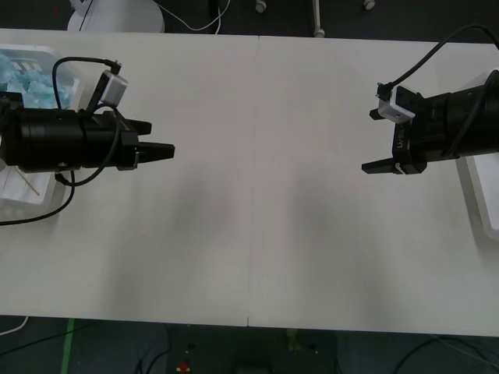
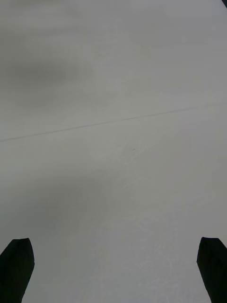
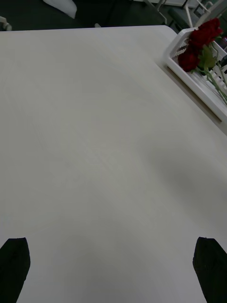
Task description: Put the red flowers into the right box and the blue flowers into the left box
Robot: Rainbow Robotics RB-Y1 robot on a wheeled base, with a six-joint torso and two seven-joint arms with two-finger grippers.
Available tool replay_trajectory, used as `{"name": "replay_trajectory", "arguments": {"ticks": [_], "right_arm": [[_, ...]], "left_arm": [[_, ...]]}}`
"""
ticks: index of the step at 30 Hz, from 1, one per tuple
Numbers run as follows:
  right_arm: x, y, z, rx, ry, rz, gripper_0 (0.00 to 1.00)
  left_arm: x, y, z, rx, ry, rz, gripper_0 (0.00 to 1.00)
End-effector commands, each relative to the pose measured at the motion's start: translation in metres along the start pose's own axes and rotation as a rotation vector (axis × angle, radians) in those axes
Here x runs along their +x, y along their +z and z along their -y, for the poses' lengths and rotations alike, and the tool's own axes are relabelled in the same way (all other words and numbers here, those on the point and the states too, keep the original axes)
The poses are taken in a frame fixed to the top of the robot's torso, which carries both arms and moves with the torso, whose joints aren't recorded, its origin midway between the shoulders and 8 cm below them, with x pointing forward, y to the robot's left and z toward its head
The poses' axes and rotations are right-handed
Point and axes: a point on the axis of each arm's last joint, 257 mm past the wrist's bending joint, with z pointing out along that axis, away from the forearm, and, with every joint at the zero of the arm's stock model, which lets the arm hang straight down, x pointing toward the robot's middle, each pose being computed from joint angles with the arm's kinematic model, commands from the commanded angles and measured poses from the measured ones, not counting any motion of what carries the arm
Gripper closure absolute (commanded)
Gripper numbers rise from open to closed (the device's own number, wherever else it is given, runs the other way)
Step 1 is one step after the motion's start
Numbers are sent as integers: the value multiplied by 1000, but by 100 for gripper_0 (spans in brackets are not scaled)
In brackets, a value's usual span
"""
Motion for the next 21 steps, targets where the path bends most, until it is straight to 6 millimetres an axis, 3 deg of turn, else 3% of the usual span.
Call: {"name": "replay_trajectory", "arguments": {"ticks": [1,4,10,21], "right_arm": [[-27,-6,13,26,-58,44,0],[-27,-6,13,26,-58,44,0],[-27,-6,13,26,-58,44,0],[-27,-6,13,26,-58,44,0]], "left_arm": [[-53,36,31,41,216,83,0],[-56,53,45,60,245,86,0],[-47,66,67,116,249,70,0],[-43,68,70,124,255,60,0]]}}
